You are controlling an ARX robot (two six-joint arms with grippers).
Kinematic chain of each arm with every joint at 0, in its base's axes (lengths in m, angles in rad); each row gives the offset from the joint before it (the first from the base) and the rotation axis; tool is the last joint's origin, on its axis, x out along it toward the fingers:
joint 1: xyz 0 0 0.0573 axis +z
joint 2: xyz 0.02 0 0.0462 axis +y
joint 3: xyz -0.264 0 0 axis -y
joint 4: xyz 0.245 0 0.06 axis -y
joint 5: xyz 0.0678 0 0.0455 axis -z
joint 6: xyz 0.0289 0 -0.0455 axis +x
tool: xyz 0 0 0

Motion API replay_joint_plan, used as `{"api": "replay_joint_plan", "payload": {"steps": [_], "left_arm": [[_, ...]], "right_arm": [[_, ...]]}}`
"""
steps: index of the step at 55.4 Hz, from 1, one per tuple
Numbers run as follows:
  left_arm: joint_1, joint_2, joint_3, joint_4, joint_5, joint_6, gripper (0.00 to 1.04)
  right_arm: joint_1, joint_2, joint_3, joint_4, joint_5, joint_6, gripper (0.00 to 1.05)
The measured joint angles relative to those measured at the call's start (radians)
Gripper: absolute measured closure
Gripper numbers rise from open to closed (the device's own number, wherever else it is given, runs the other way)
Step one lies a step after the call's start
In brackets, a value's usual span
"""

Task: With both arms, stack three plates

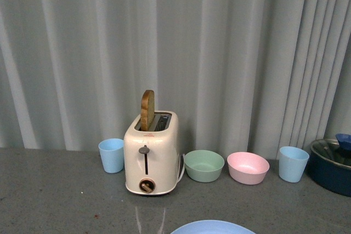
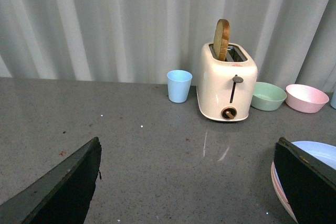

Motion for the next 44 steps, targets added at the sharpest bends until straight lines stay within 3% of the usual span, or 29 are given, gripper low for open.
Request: {"api": "replay_joint_plan", "payload": {"steps": [2, 16, 19, 22, 44], "left_arm": [[0.000, 0.000, 0.000, 0.000, 0.000, 0.000, 0.07], [0.000, 0.000, 0.000, 0.000, 0.000, 0.000, 0.07], [0.000, 0.000, 0.000, 0.000, 0.000, 0.000, 0.07], [0.000, 0.000, 0.000, 0.000, -0.001, 0.000, 0.07], [0.000, 0.000, 0.000, 0.000, 0.000, 0.000, 0.07]], "right_arm": [[0.014, -0.036, -0.002, -0.029, 0.013, -0.002, 1.02], [0.092, -0.224, -0.007, -0.198, 0.089, -0.007, 1.02], [0.148, -0.264, -0.007, -0.238, 0.170, -0.006, 1.02], [0.181, -0.300, -0.007, -0.270, 0.178, -0.007, 1.02], [0.193, -0.497, -0.007, -0.460, 0.183, -0.008, 1.02]]}}
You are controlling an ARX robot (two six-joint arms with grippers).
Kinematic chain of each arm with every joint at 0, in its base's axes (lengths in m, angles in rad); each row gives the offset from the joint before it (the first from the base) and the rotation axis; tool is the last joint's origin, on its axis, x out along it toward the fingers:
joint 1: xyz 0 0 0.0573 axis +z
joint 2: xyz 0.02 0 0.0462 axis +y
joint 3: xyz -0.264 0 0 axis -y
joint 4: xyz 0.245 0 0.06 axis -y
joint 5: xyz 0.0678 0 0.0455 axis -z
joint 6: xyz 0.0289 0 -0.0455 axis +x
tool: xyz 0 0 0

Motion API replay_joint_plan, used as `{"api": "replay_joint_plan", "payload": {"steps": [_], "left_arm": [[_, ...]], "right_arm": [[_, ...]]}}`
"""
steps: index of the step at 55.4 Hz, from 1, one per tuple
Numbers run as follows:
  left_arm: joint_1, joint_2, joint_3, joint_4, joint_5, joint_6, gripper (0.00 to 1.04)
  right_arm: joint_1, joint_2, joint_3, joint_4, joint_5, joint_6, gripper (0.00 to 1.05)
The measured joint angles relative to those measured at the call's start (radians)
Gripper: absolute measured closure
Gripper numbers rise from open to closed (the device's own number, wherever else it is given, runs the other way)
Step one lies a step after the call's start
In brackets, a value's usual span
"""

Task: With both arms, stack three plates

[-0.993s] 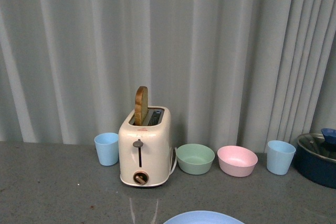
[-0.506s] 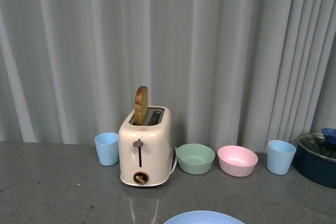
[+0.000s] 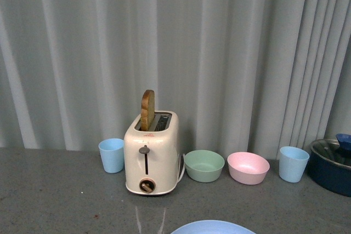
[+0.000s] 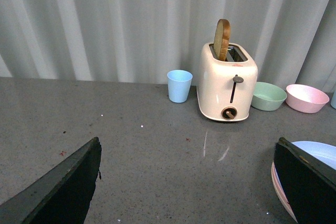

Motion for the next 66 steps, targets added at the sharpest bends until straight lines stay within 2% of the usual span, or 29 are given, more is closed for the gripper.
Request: {"api": "replay_joint_plan", "payload": {"steps": [15, 21, 38, 56, 58, 66], "left_arm": [[0.000, 0.000, 0.000, 0.000, 0.000, 0.000, 0.07], [0.000, 0.000, 0.000, 0.000, 0.000, 0.000, 0.07], [0.000, -0.001, 0.000, 0.000, 0.000, 0.000, 0.07], [0.000, -0.001, 0.000, 0.000, 0.000, 0.000, 0.07], [0.000, -0.001, 0.000, 0.000, 0.000, 0.000, 0.07], [0.000, -0.001, 0.000, 0.000, 0.000, 0.000, 0.07]], "right_arm": [[0.000, -0.084, 0.000, -0.084, 0.000, 0.000, 1.02], [0.001, -0.213, 0.001, -0.250, 0.000, 0.000, 1.02], [0.001, -0.256, 0.001, -0.263, 0.000, -0.001, 1.01], [0.001, -0.256, 0.001, -0.264, 0.000, -0.002, 0.44], [0.001, -0.256, 0.001, -0.264, 0.000, -0.002, 0.34], [0.001, -0.256, 0.001, -0.264, 0.000, -0.002, 0.08]]}}
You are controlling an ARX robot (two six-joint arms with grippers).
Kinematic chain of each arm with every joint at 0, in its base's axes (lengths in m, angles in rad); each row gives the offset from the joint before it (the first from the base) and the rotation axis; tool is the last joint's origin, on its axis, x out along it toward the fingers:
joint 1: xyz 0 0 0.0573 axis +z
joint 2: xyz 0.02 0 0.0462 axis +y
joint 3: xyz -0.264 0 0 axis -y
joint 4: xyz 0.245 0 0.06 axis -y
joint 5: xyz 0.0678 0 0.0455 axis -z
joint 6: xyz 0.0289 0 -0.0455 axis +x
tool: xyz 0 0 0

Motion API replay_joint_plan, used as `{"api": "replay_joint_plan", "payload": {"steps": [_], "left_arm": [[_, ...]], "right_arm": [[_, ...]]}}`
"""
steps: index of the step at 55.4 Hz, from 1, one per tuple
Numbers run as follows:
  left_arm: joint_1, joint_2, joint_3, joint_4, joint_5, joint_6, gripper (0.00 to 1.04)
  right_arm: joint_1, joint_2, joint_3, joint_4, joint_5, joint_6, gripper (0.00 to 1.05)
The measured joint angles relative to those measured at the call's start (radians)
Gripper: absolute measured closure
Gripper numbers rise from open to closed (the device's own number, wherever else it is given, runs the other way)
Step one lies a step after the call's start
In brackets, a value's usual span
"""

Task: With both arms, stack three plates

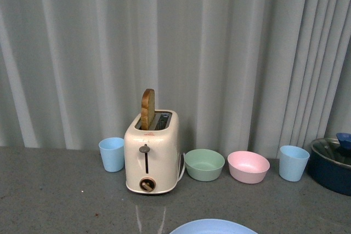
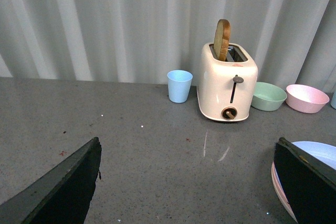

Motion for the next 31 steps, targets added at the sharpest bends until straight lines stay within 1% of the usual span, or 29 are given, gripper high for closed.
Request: {"api": "replay_joint_plan", "payload": {"steps": [2, 6, 31], "left_arm": [[0.000, 0.000, 0.000, 0.000, 0.000, 0.000, 0.07], [0.000, 0.000, 0.000, 0.000, 0.000, 0.000, 0.07], [0.000, 0.000, 0.000, 0.000, 0.000, 0.000, 0.07]], "right_arm": [[0.000, 0.000, 0.000, 0.000, 0.000, 0.001, 0.05], [0.000, 0.000, 0.000, 0.000, 0.000, 0.000, 0.08], [0.000, 0.000, 0.000, 0.000, 0.000, 0.000, 0.07]]}}
